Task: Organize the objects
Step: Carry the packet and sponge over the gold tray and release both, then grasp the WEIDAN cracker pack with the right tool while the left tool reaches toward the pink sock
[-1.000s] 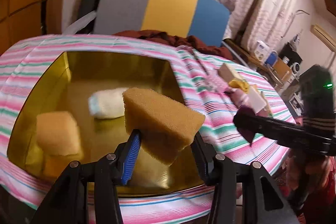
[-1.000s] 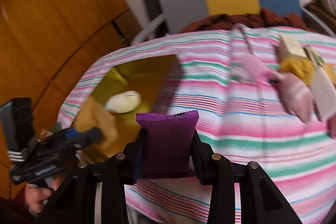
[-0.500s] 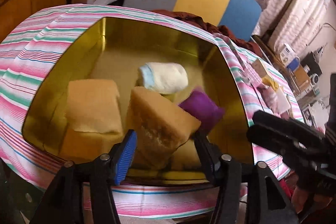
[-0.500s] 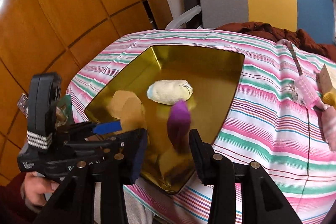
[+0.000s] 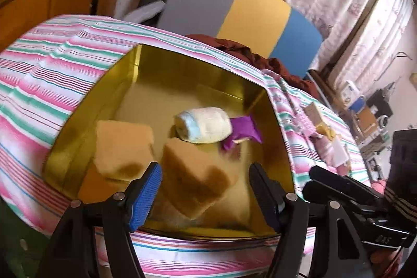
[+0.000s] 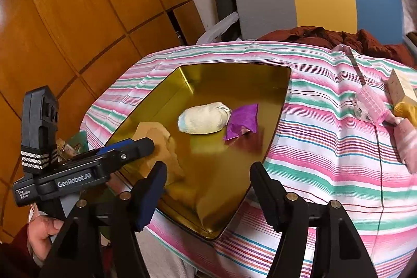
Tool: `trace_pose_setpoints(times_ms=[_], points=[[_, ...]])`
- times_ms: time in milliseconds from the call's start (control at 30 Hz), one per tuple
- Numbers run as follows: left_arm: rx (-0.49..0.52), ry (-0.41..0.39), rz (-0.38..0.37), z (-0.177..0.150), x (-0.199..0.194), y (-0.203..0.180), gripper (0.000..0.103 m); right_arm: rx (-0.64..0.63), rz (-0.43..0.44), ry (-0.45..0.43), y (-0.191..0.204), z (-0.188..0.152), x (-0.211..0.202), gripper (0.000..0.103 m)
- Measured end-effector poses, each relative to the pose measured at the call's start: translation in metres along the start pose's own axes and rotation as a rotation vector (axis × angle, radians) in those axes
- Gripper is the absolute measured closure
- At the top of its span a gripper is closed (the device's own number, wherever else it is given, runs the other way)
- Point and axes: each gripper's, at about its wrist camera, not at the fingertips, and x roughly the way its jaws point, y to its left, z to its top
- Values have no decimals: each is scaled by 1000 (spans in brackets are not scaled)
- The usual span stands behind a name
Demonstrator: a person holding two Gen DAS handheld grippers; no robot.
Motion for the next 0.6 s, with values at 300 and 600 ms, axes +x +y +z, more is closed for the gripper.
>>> trace_pose_setpoints(times_ms=[300, 600], points=[[43, 57, -177, 9, 26, -33, 33, 98, -4, -33, -22, 0, -10, 36], [-58, 26, -42, 4, 17, -10, 33, 176, -53, -61, -50, -6, -26, 30]])
